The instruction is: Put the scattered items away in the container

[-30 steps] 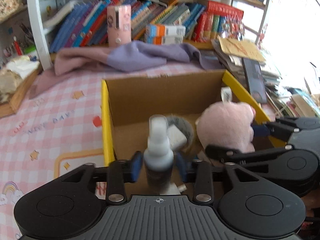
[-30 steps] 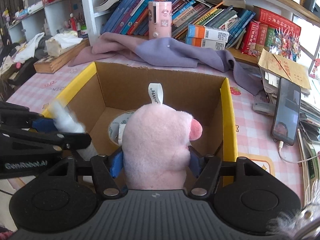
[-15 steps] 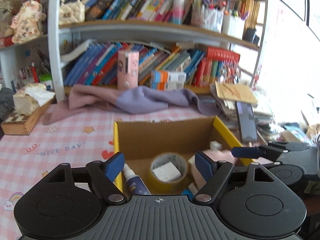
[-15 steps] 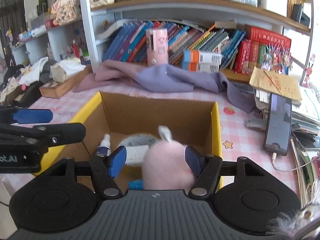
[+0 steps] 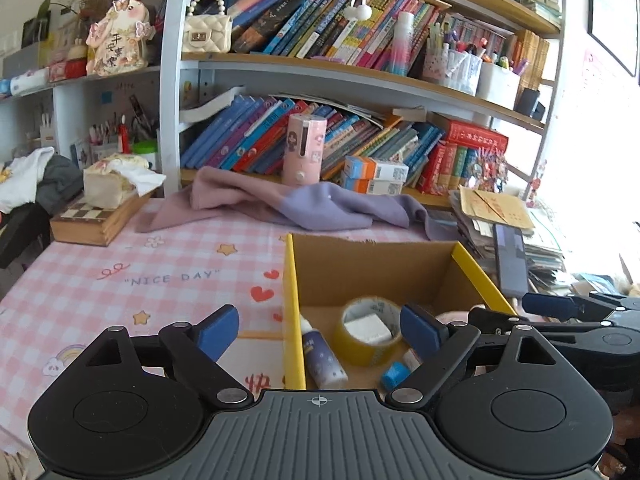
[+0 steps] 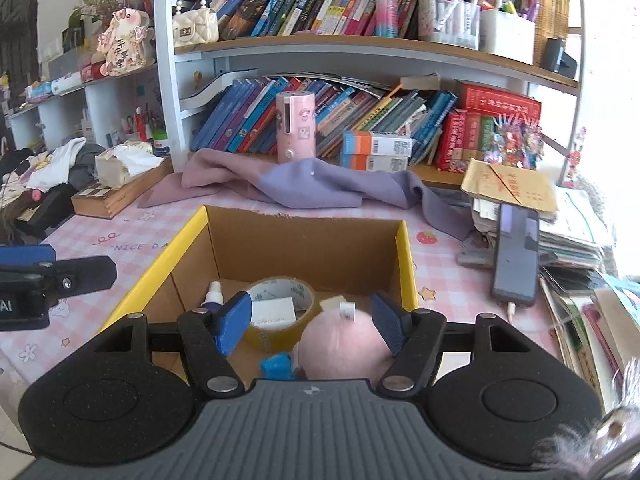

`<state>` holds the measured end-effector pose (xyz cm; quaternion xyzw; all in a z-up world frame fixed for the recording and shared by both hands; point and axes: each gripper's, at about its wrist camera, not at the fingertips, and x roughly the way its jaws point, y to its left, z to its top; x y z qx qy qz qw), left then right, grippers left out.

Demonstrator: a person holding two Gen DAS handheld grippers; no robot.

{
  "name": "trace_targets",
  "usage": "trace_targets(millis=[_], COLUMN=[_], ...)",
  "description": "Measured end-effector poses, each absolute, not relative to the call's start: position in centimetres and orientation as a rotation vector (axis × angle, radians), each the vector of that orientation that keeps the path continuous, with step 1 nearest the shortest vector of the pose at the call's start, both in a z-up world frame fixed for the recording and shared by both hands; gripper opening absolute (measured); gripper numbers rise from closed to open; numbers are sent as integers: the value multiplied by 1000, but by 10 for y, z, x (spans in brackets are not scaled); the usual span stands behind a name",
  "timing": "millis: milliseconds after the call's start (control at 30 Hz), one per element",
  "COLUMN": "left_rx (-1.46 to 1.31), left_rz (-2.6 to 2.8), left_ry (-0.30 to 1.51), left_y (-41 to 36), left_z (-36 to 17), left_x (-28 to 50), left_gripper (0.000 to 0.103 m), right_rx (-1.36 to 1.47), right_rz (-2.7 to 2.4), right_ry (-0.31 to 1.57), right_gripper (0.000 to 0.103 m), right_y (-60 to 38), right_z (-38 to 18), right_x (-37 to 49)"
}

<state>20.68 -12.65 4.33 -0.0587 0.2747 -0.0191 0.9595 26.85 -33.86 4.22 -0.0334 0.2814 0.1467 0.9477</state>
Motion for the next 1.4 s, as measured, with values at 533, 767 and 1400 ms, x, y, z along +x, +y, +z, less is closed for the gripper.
trace_targets(millis=[533, 767, 1400], left_rx=[-119, -110, -12], left_rz=[-13, 23, 31], left_ry=[461, 492, 519], left_y=[-45, -5, 23], left_z=[53, 47, 36], left_x=[94, 34, -26], left_gripper=[91, 91, 97], right_rx=[-69, -63, -58], right_rz=[233, 205, 128], right_ry=[501, 514, 550], right_gripper=[68, 69, 81], right_y=[-268, -232, -198], right_z=[59, 50, 33], right_x=[150, 79, -2])
